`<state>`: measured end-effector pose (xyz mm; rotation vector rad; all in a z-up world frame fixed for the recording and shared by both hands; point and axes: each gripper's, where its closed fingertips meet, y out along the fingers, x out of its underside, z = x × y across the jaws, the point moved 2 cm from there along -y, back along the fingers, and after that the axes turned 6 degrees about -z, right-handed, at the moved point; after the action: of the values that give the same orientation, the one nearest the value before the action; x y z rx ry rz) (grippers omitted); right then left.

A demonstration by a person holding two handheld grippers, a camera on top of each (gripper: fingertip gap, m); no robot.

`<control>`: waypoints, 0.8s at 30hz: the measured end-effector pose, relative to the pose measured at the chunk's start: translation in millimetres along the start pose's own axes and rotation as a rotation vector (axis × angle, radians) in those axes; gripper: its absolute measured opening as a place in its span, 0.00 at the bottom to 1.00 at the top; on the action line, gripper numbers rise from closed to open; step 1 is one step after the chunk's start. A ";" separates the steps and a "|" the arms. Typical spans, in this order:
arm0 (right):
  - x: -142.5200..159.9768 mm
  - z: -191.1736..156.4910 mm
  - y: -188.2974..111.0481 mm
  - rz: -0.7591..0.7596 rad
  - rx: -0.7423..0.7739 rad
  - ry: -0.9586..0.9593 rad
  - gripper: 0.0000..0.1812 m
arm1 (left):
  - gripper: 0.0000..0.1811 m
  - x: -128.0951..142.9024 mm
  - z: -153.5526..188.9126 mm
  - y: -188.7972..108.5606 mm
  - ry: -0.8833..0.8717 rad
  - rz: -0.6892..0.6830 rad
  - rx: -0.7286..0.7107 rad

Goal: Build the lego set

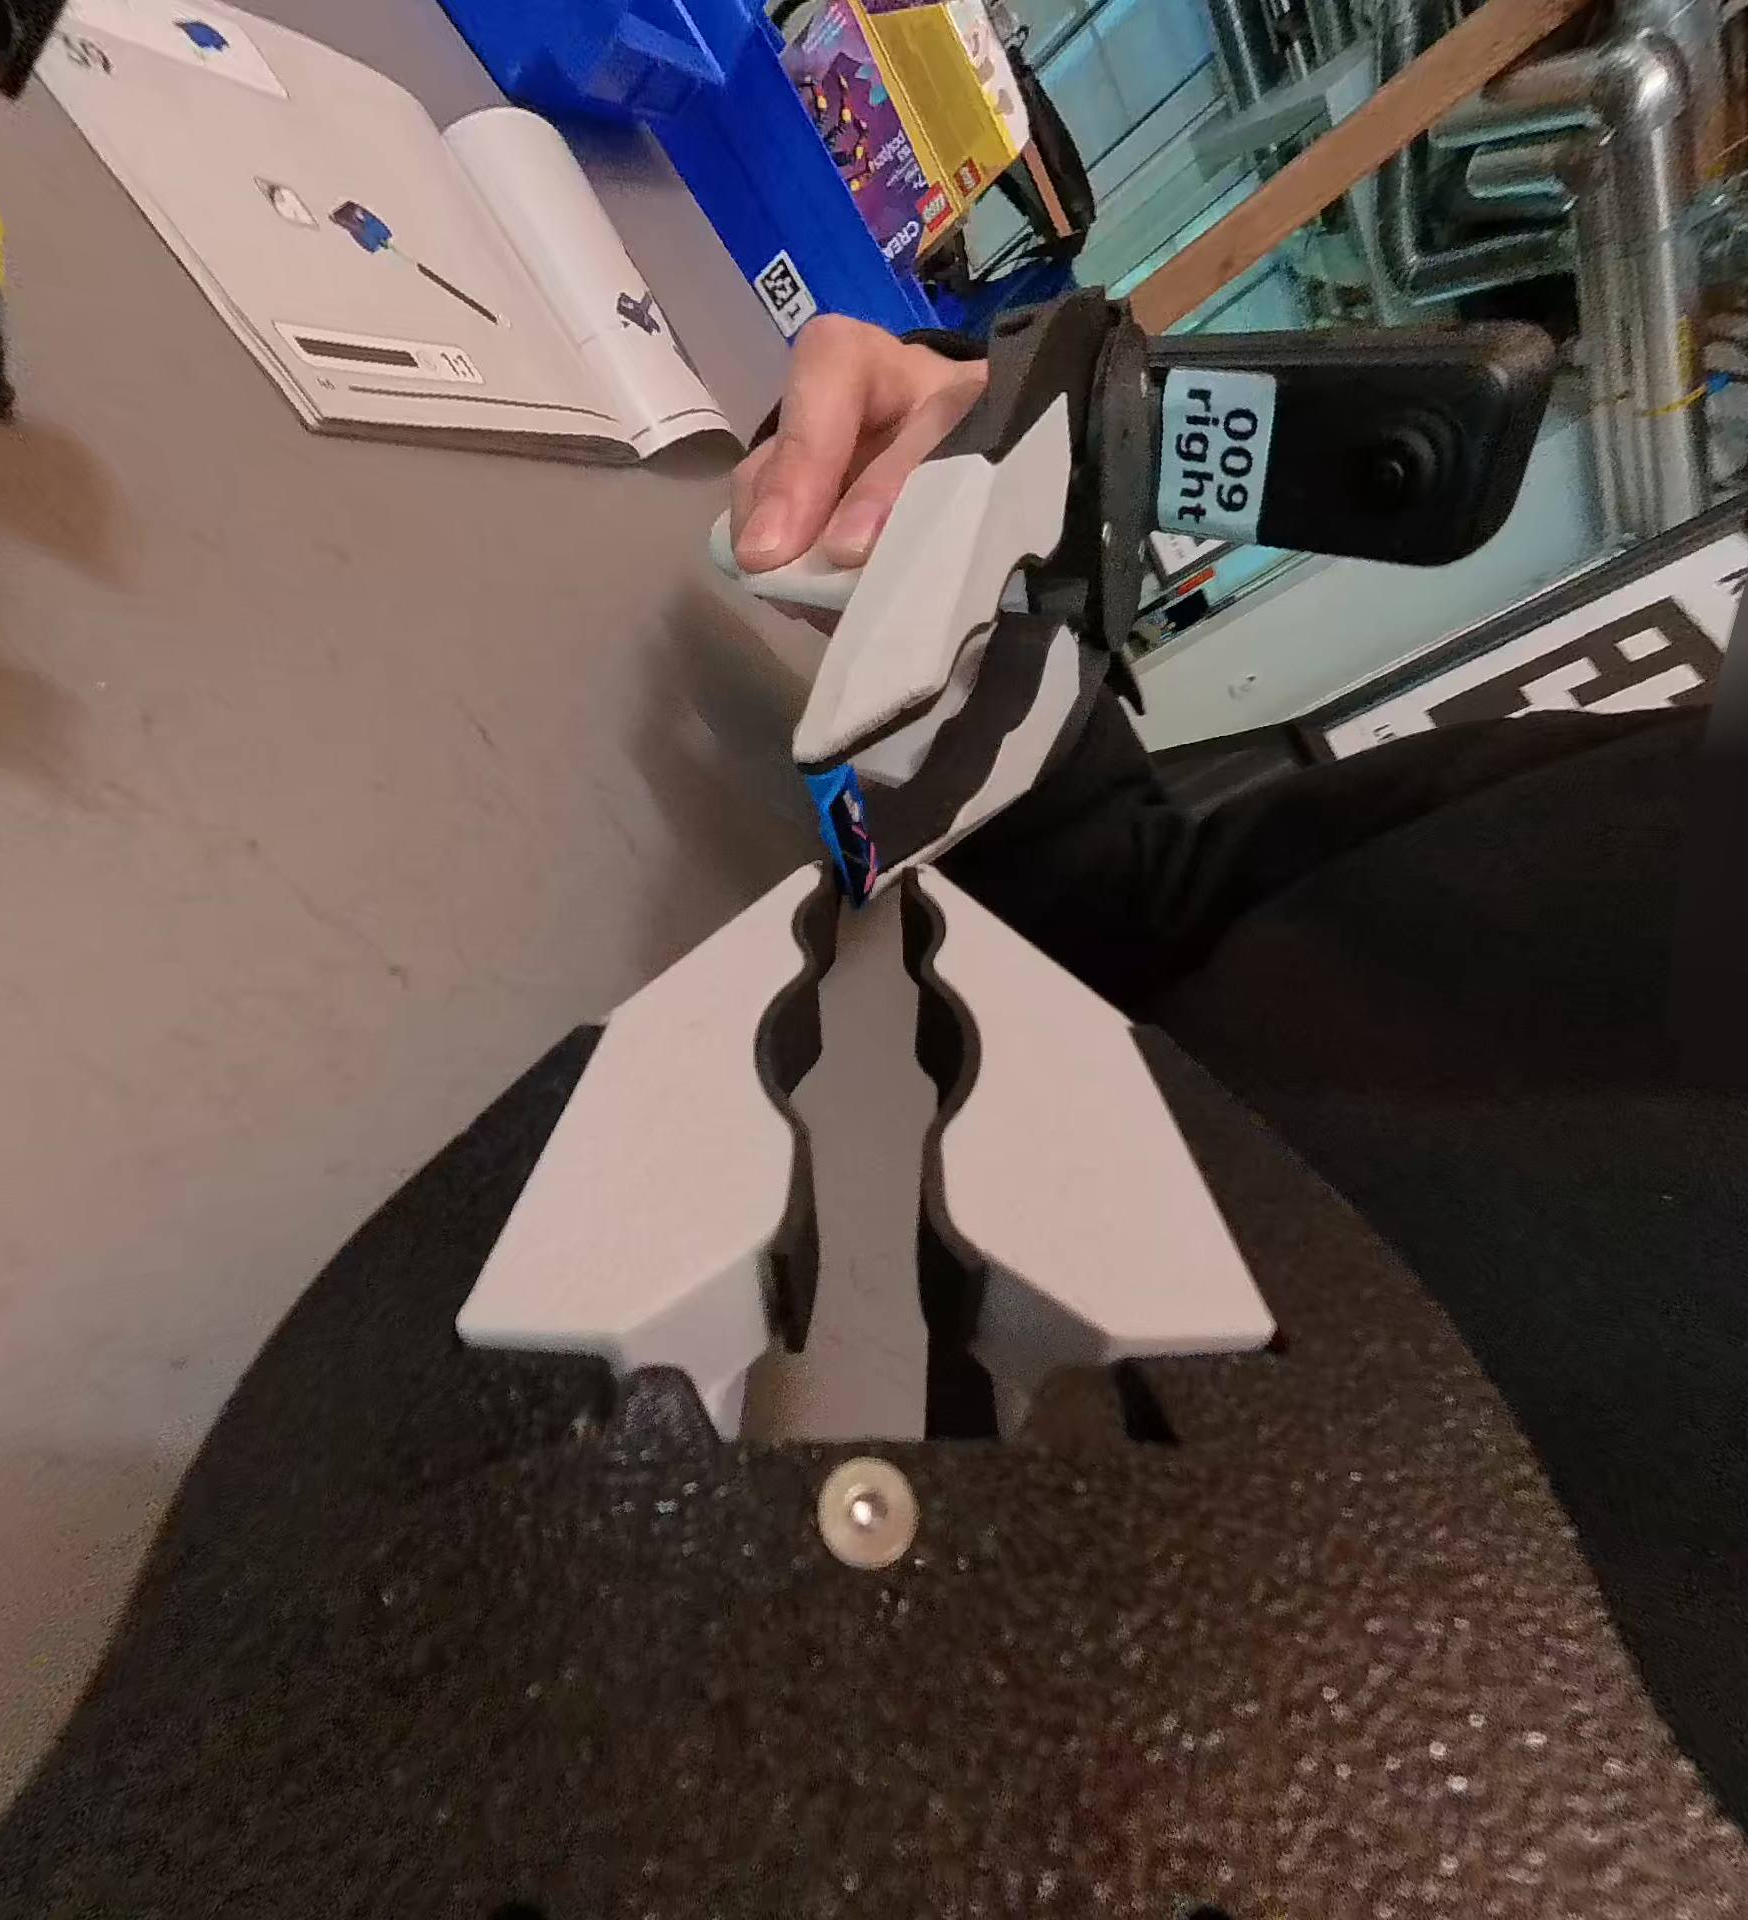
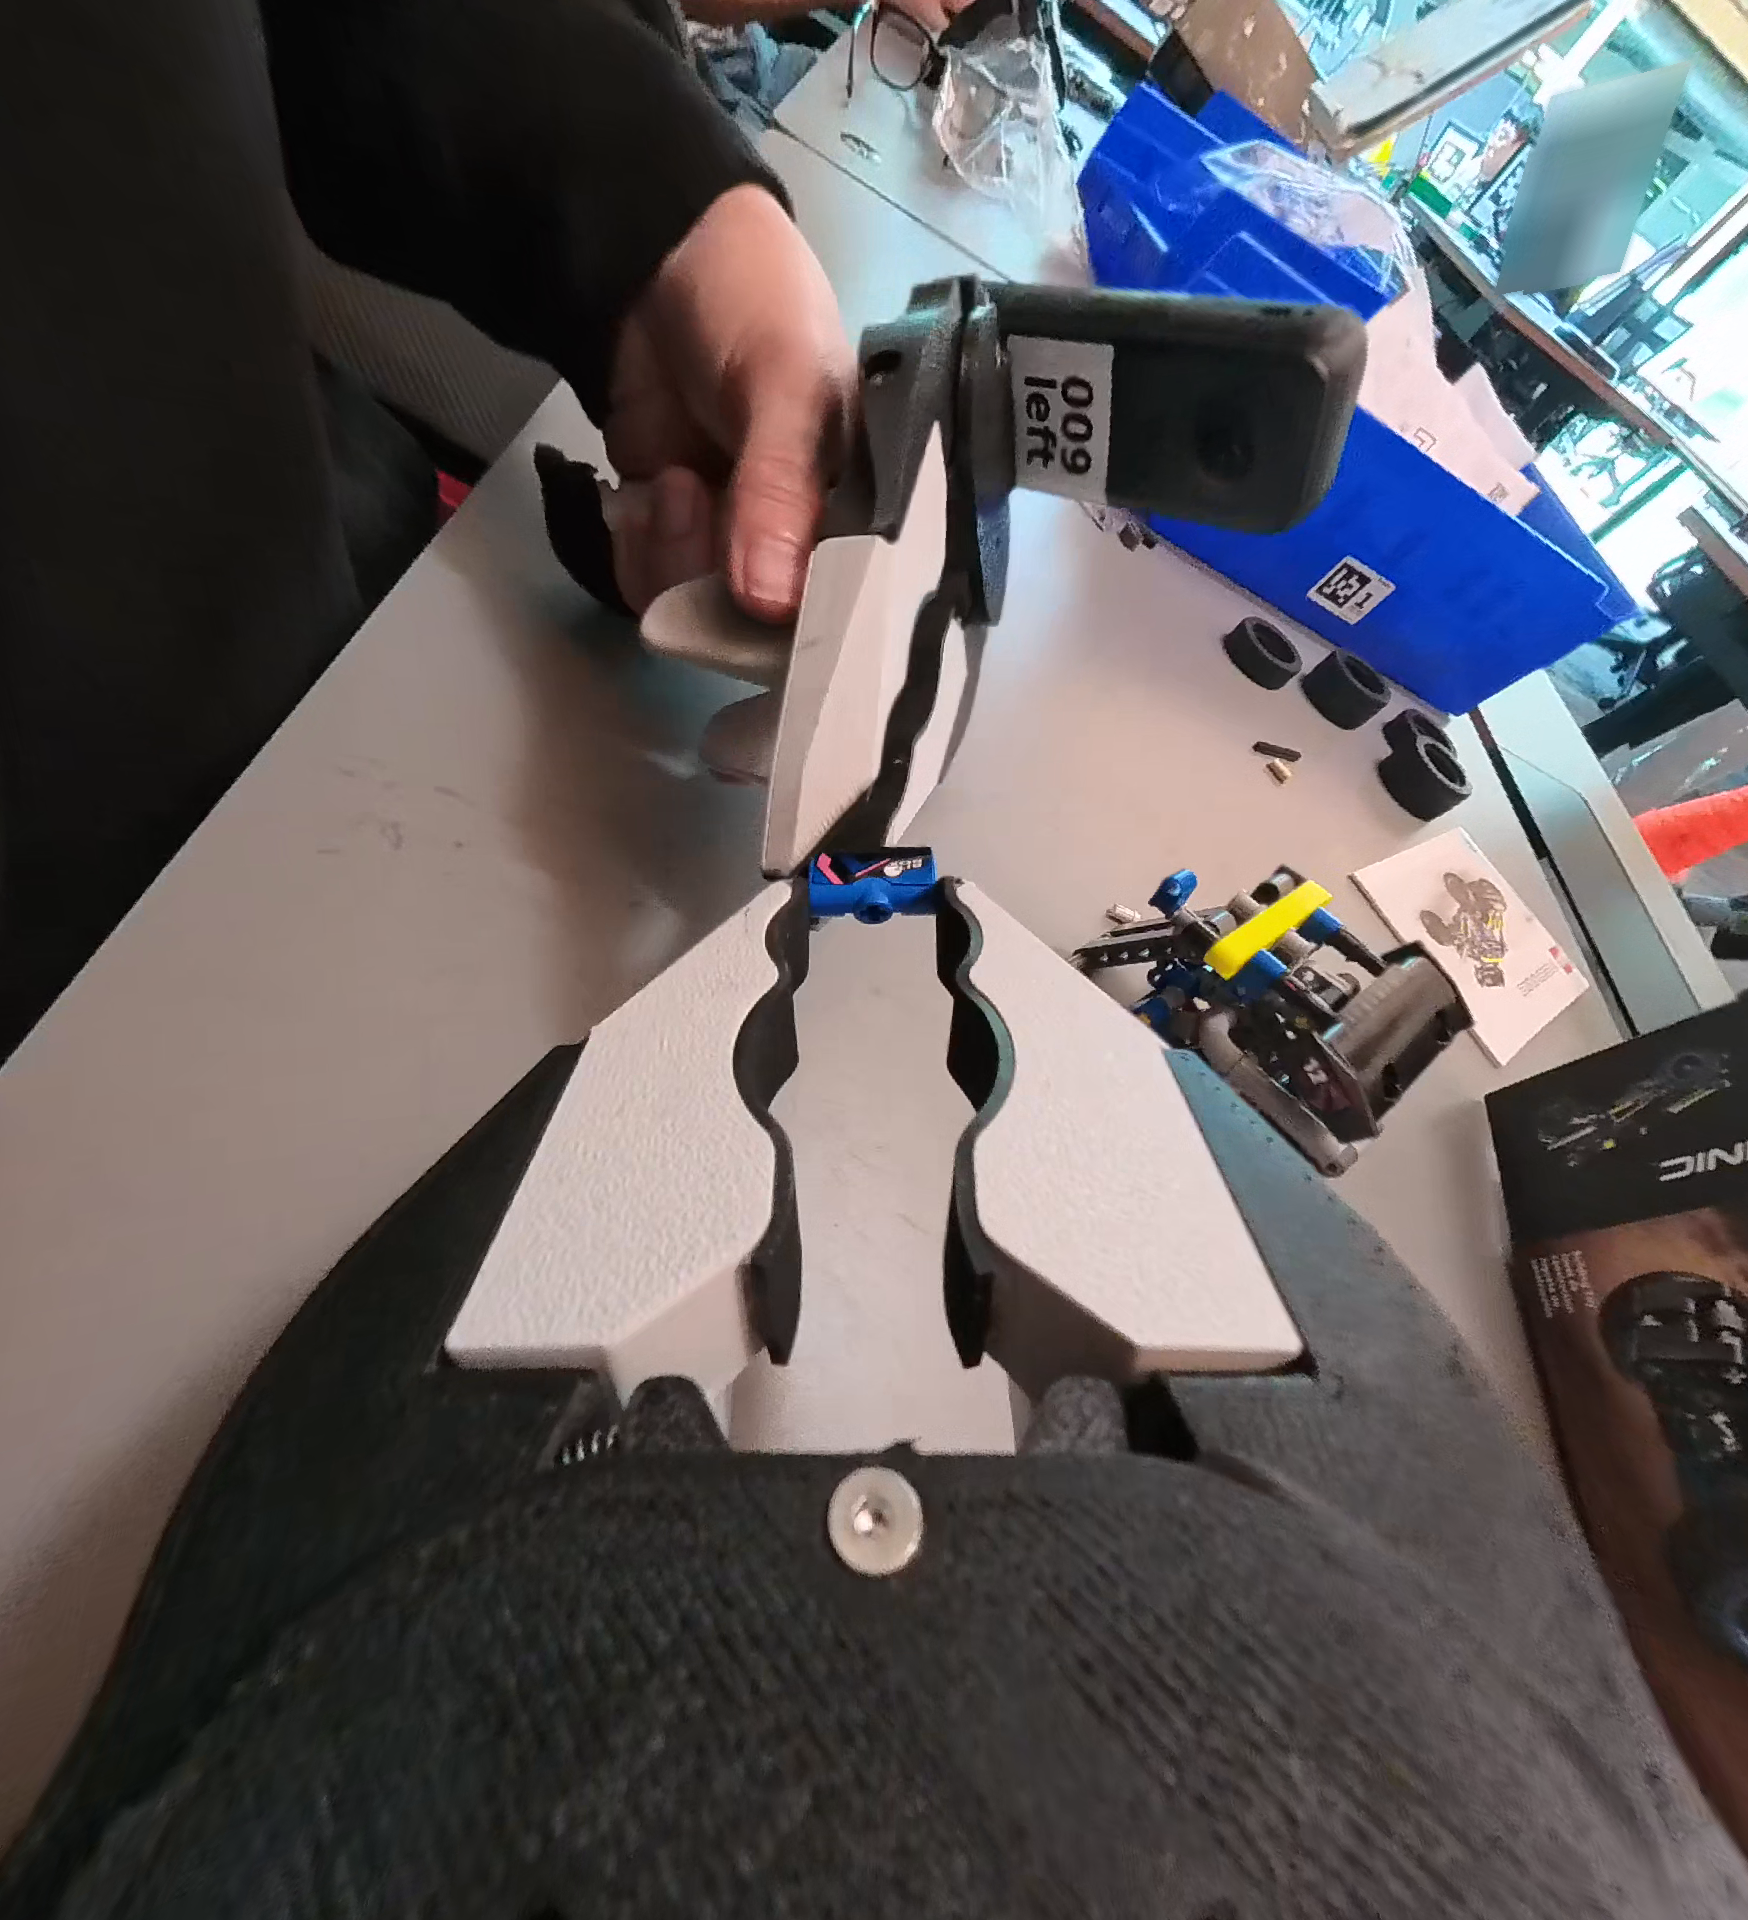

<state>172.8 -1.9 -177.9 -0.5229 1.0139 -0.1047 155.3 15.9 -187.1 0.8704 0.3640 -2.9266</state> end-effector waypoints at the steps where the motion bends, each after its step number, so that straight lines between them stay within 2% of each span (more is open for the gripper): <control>1: -1.1 -0.6 -0.4 -0.007 0.003 -0.017 0.13 | 0.05 0.1 0.6 -0.2 -0.026 0.005 0.022; 4: -1.3 -4.1 0.2 -0.052 -0.003 -0.059 0.13 | 0.04 2.4 0.5 0.8 -0.103 0.004 0.078; 12: 3.3 -11.8 6.1 -0.100 -0.048 -0.061 0.13 | 0.03 4.5 -8.1 -0.9 -0.165 0.012 0.076; 20: 20.3 -7.2 27.2 -0.174 -0.029 0.057 0.13 | 0.03 7.3 -30.6 -10.2 -0.098 -0.039 -0.108; 24: 40.8 0.5 35.8 -0.322 0.019 0.145 0.13 | 0.07 12.5 -42.7 -19.3 0.022 -0.124 -0.253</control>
<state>189.5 16.5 -226.2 -0.6656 1.0625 -0.4433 165.0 45.1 -224.6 0.8711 0.7969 -2.8924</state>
